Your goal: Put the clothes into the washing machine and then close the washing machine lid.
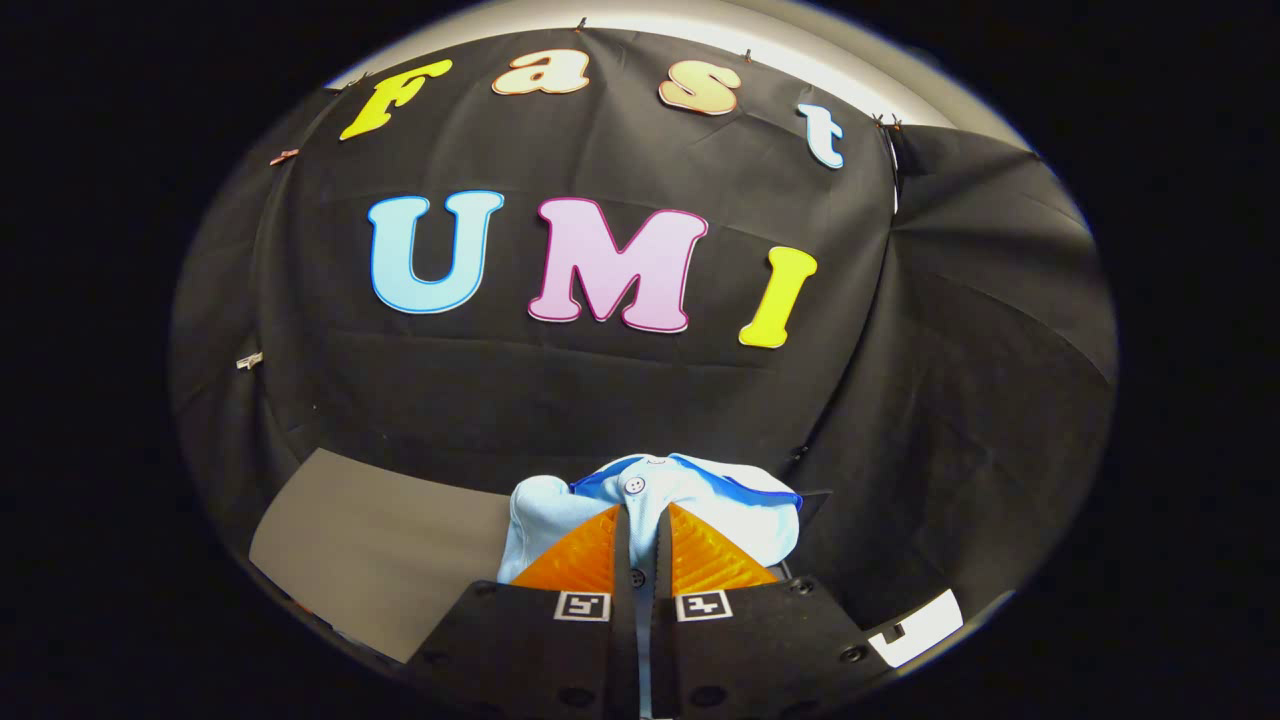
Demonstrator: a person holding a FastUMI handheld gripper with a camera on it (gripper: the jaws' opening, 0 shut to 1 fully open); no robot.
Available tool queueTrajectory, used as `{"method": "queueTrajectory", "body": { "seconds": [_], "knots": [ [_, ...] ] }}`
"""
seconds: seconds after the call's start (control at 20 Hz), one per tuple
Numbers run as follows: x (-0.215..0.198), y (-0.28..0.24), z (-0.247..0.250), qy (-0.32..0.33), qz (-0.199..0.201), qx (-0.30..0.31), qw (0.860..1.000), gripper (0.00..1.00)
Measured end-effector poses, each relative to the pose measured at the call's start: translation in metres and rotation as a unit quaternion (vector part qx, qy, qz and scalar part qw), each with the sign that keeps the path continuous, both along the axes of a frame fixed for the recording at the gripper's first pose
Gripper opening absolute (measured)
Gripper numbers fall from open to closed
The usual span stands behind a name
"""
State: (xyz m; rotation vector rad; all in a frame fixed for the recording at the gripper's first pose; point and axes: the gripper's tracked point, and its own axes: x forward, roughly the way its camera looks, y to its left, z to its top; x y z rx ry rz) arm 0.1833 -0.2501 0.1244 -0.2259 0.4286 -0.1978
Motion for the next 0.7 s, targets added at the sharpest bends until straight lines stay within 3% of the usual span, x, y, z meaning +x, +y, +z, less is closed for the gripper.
{"method": "queueTrajectory", "body": {
  "seconds": [0.5,0.7],
  "knots": [
    [0.008,-0.092,-0.036,0.035,-0.025,0.001,0.999,0.09],
    [0.012,-0.122,-0.072,0.057,-0.034,0.0,0.998,0.09]
  ]
}}
